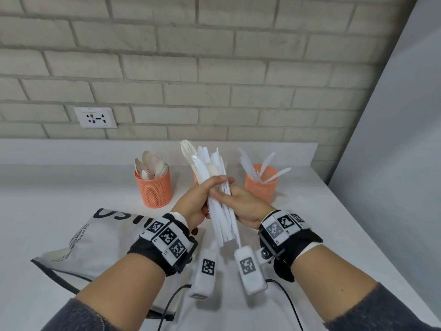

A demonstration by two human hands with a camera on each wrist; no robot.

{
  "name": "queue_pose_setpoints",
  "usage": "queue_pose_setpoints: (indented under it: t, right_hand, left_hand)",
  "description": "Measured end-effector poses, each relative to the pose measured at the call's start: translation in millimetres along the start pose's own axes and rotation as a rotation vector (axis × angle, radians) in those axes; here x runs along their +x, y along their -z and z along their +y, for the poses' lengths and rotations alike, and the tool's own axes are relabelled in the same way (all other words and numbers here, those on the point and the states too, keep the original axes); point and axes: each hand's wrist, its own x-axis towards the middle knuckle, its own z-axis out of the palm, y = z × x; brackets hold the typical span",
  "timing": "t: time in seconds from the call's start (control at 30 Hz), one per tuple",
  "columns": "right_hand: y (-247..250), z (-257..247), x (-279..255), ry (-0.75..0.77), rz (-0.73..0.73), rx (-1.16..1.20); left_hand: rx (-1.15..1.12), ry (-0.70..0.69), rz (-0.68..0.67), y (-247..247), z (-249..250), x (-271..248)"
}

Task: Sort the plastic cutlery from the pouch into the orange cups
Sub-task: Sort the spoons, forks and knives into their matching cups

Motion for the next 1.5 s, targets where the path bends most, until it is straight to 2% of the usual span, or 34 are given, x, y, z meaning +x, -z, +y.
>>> queue_pose_setpoints:
  t: [0.17, 0.37, 0.7, 0.8, 0.9, 1.0, 1.1, 1.3, 1.43, 1.5]
  right_hand:
    - [0.3, -0.2, 0.5, -0.031, 0.033, 0.025]
    - [6.2, 1.7, -1.6, -0.033, 0.063, 0.069]
    - [2.7, 7.0, 0.2, 0.072, 0.216, 0.002]
    - [5.2, 7.2, 2.5, 0.080, 0.245, -0.010]
    - [11.3, 7.6, 3.2, 0.126, 0.343, -0.059]
    - [19.2, 6.4, 4.5, 0.110, 0.458, -0.119]
    - [30.1, 4.9, 8.1, 0.052, 0.552, -0.120]
    - [31.9, 3.8, 11.7, 0.072, 0.586, -0.039]
    - [28.6, 5.7, 14.9, 0.089, 0.682, -0.001]
    - [27.3, 4.7, 15.1, 0.092, 0.703, -0.030]
  left_hand:
    - [-0.073, -0.013, 0.032, 2.1, 1.3, 6.4]
    - [-0.152, -0.021, -0.023, 8.3, 1.1, 12.1]
    - [-0.202, -0.028, 0.055, 6.3, -0.7, 13.9]
    - [-0.251, -0.006, 0.037, 9.8, 2.0, 13.8]
    - [-0.308, 0.032, 0.044, 17.1, 4.2, 15.4]
    - [-0.334, 0.016, 0.121, 22.3, 5.9, 18.6]
    - [-0.289, -0.010, 0.158, 24.8, 7.8, 19.0]
    - [-0.059, 0.108, 0.003, 19.4, -0.8, 12.9]
    - [0.075, 0.170, -0.110, 19.8, 0.3, 6.9]
    - [0.154, 0.162, -0.123, 20.4, 1.5, 4.4]
